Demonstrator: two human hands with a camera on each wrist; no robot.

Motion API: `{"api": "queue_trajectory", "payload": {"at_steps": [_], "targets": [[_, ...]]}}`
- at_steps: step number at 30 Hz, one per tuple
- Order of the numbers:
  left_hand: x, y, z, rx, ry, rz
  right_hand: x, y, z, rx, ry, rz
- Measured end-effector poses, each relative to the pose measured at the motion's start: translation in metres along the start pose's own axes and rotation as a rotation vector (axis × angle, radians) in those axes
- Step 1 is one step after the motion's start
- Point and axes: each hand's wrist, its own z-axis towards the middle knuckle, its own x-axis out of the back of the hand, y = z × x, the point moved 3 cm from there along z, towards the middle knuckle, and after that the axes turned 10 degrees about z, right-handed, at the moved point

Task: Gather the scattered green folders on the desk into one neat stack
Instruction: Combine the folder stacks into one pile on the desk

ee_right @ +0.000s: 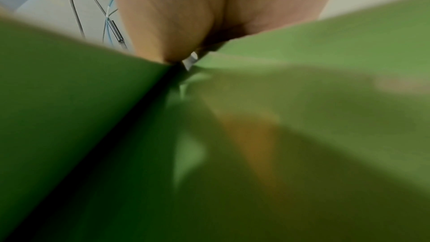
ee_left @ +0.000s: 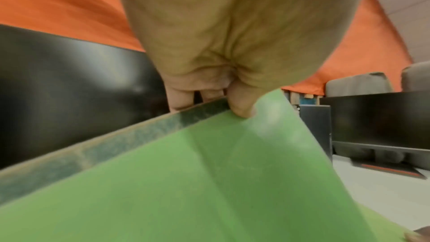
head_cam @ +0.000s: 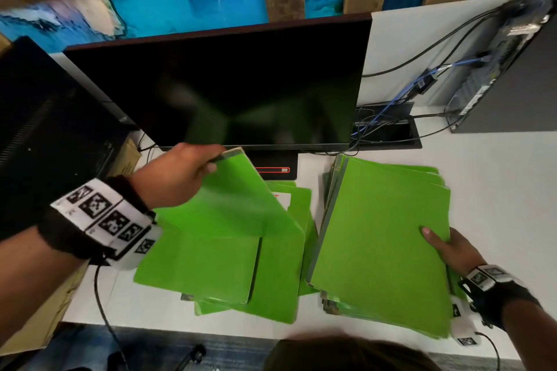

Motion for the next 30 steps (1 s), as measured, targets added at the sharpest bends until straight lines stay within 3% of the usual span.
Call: {"api": "queue_trajectory", "payload": {"at_steps": [3,6,8,16,20,24,30], "targets": [[-0.023,-0.023,0.019,0.024,-0.162,0.032,-0.001,-0.001,0.000,-0.008,-0.009,0.011],[-0.078,-0.038,0.039,-0.005,-0.398,0.080,-0.001,0.001,0.002,-0.015,0.007,0.010],[-0.116,-0.042,0.051,0.020,-0.466,0.125,0.000,0.004,0.003,-0.028,0.017,0.003],[-0.215,-0.067,0.081,0.107,-0.506,0.144,-0.004,-0.006,-0.003,-0.047,0.037,0.041],[-0.229,-0.062,0.068,0.093,-0.567,0.093,0.000,0.002,0.001,-0.046,0.054,0.062],[-0.236,-0.069,0.055,0.133,-0.512,0.106,-0.002,-0.002,-0.001,-0.042,0.040,0.061],[-0.246,-0.078,0.046,0.298,-0.419,0.162,-0.003,-0.004,0.000,-0.058,0.031,0.077]]}}
